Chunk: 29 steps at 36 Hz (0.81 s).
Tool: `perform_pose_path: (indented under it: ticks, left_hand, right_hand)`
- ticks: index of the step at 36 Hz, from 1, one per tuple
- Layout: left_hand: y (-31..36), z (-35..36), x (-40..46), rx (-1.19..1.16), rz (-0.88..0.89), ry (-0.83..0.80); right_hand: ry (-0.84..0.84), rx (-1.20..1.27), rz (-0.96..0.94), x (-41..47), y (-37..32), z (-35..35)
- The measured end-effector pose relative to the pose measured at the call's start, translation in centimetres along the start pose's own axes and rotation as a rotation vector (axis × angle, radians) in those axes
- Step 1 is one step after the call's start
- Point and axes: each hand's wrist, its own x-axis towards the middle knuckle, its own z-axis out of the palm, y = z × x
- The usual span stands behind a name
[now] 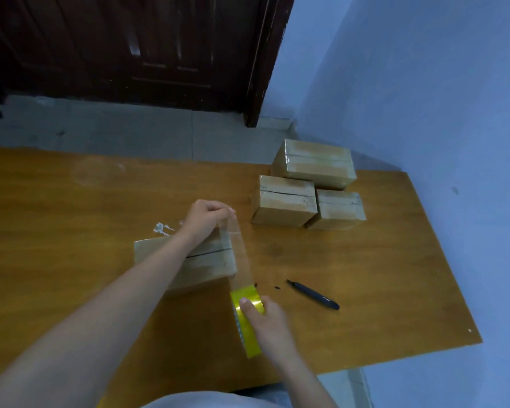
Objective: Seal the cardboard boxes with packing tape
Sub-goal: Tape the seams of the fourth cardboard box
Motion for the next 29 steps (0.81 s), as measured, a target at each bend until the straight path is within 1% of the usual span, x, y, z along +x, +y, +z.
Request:
perform_pose_path:
  ticks: [6,13,16,19,22,24,29]
  left_hand:
    - [0.1,-0.2,0.1,-0.078,-0.009,-0.034]
    - [-0.1,-0.7,0.6,-0.147,-0.033,0.014]
    - [-0.4,-0.9,0.8,-0.189,-0.065,-0.012]
    - [-0.4,-1.0,0.8,-0.191,-0.080,-0.045]
    - [-0.2,-0.8,0.5,-0.175,-0.048,-0.065]
    - [-0.2,-0.6,0.5,-0.165,-0.005,-0.057]
    - [-0.8,-0.4,0.6,-0.084,0.074,0.022]
  right_hand:
    - [0.003,-0.002,-0.024,0.2,-0.1,-0.2]
    - [-0.003,-0.020,-0.061,0.0,-1.2,-0.6]
    - [-0.004,-0.046,-0.076,-0.4,-1.8,-0.6]
    - [-0.009,-0.070,-0.032,-0.7,-2.1,-0.4]
    - [-0.020,-0.098,0.004,-0.7,-1.6,0.2]
    - [0.005,-0.102,0.022,-0.6,-1.3,0.4]
    - [0.028,-0.092,0.016,-0.6,-1.5,0.1]
